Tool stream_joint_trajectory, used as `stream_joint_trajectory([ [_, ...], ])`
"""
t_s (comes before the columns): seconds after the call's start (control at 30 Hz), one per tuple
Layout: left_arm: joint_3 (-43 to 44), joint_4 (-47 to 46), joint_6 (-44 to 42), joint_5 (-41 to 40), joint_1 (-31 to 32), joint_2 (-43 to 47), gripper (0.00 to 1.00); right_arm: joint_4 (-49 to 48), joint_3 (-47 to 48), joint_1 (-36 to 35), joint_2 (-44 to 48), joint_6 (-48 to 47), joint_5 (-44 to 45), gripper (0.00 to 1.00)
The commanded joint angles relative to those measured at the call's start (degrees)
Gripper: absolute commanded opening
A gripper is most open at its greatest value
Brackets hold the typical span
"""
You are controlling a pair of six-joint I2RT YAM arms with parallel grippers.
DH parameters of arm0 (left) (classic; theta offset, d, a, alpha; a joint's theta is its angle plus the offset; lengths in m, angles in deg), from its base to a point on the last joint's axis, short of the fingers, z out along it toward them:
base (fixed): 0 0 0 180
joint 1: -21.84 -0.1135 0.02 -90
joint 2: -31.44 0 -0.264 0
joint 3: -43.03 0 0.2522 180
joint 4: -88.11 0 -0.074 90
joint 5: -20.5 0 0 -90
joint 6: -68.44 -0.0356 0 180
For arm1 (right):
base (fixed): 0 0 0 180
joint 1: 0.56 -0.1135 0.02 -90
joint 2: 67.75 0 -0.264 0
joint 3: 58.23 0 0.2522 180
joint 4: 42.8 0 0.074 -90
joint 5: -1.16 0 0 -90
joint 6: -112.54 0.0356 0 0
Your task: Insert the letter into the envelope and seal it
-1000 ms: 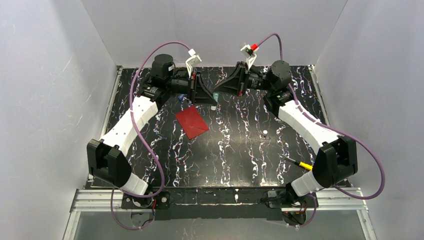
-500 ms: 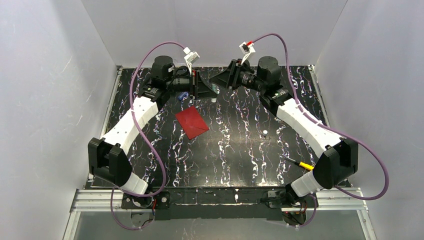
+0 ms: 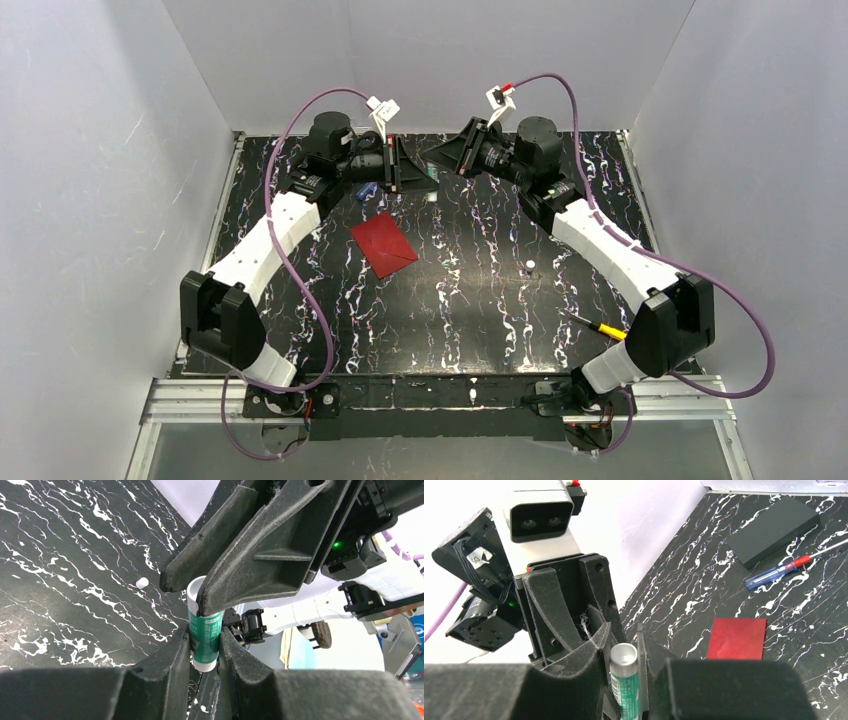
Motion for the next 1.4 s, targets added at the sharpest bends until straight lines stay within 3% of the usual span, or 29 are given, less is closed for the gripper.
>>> stream_joint_trajectory([
  [0.0, 1.5, -2.4, 4.5, -3.6, 0.0, -0.9, 0.08, -6.6, -2.6, -0.1, 0.6, 8.6, 1.2, 0.17],
  [0.07, 1.5, -2.3, 4.9, -4.9, -0.1, -1.1, 0.07, -6.5, -2.6, -0.1, 0.6, 9.2, 1.9, 0.17],
  [0.23, 1.9, -2.4, 6.6, -5.5, -0.1, -2.3, 0.17, -5.7, -2.5, -0.1, 0.5, 9.1, 2.0, 0.17],
  [0.33, 2.3, -2.4, 7.4, -5.2, -0.1, -2.9, 0.1, -4.8, -2.6, -0.1, 0.2, 8.9, 2.2, 0.2],
  [0.4, 3.1, -2.4, 8.0, -4.5, -0.2, -3.7, 0.0, -3.4, -2.1, -0.1, 0.4, 7.5, 2.7, 0.28],
  [0.53, 2.9, -1.1, 8.6, -7.1, -0.5, -4.1, 0.0, 4.5, 0.6, -0.1, 1.9, 1.2, 8.5, 0.69],
  [0.63, 3.0, 1.9, 9.2, -11.8, -0.9, -4.2, 0.0, 7.1, 0.7, -0.1, 3.9, -2.5, 12.6, 0.79],
  [0.83, 4.8, 5.9, 13.3, -17.0, -1.4, -4.8, 0.0, 11.6, -1.6, -0.3, 6.2, -9.8, 12.8, 0.76],
  [1.13, 6.7, 6.3, 20.5, -16.5, -1.5, -6.3, 0.0, 20.3, 1.4, -4.8, 3.6, -18.4, 16.6, 0.71],
  [1.37, 5.8, 5.0, 21.5, -14.9, -1.5, -6.0, 0.0, 18.3, 4.9, -6.7, -0.2, -18.9, 18.5, 0.68],
])
